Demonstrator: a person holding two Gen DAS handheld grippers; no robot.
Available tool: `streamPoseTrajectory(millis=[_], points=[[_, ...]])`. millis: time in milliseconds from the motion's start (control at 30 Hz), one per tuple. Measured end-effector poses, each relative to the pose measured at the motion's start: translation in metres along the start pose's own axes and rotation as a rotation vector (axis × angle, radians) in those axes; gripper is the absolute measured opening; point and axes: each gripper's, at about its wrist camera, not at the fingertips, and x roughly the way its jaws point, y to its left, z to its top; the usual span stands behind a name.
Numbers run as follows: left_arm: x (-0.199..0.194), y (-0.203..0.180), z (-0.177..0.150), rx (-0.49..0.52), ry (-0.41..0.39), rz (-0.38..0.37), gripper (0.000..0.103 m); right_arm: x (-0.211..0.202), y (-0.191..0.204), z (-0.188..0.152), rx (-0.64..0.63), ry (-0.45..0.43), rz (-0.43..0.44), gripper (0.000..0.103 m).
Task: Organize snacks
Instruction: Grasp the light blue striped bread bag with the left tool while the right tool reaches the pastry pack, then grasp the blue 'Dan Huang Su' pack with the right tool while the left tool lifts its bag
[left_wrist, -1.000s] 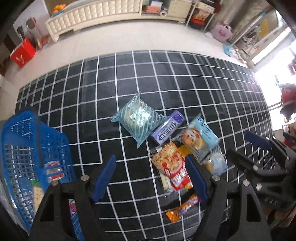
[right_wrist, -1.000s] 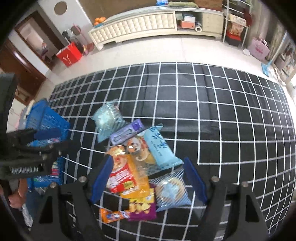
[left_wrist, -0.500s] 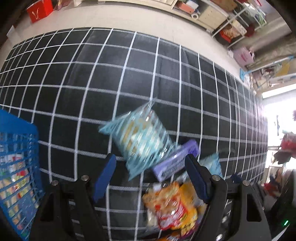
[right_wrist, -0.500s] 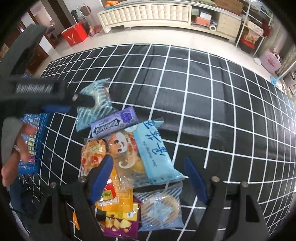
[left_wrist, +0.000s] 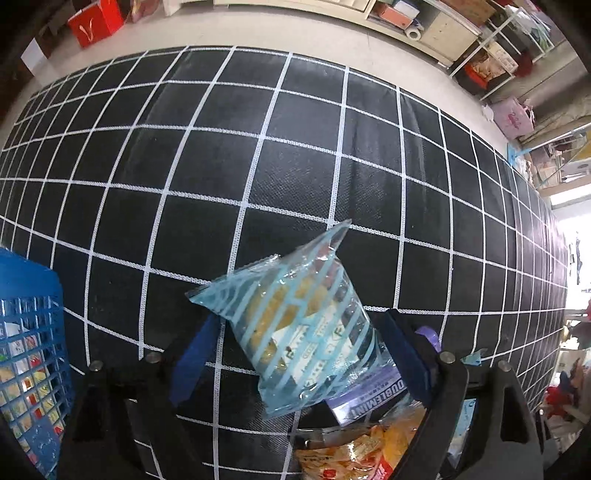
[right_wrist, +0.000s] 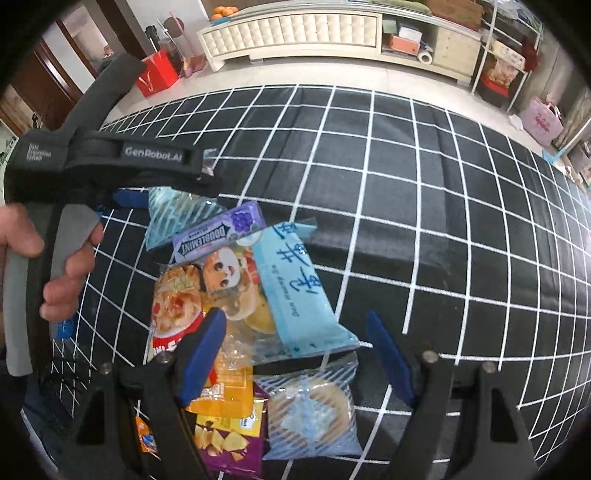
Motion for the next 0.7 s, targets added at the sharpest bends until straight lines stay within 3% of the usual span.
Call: streamPoseTrajectory(millis=[100, 167, 367, 700], points=[[-0.005, -0.007, -0.001, 0.031, -0.002, 0.07, 0.067, 0.001, -0.002, -0.003, 0.01, 0.005, 0.006, 0.082], [-0.007, -0.011, -0.013, 0.03, 0.019, 0.06, 0.062, 0.0, -0.005, -0.005, 0.013, 0.004, 0.009, 0.082], [-0.043, -0.009, -0.042, 0.107, -0.064, 0.064, 0.058, -0.012, -0.012, -0.007, 0.013, -0.006, 0.006, 0.082], [-0.088, -0.002, -0.085, 0.208, -0.116, 0.023, 0.058, -0.025, 0.004, 0.001, -0.025, -0.014, -0.003, 0.082]])
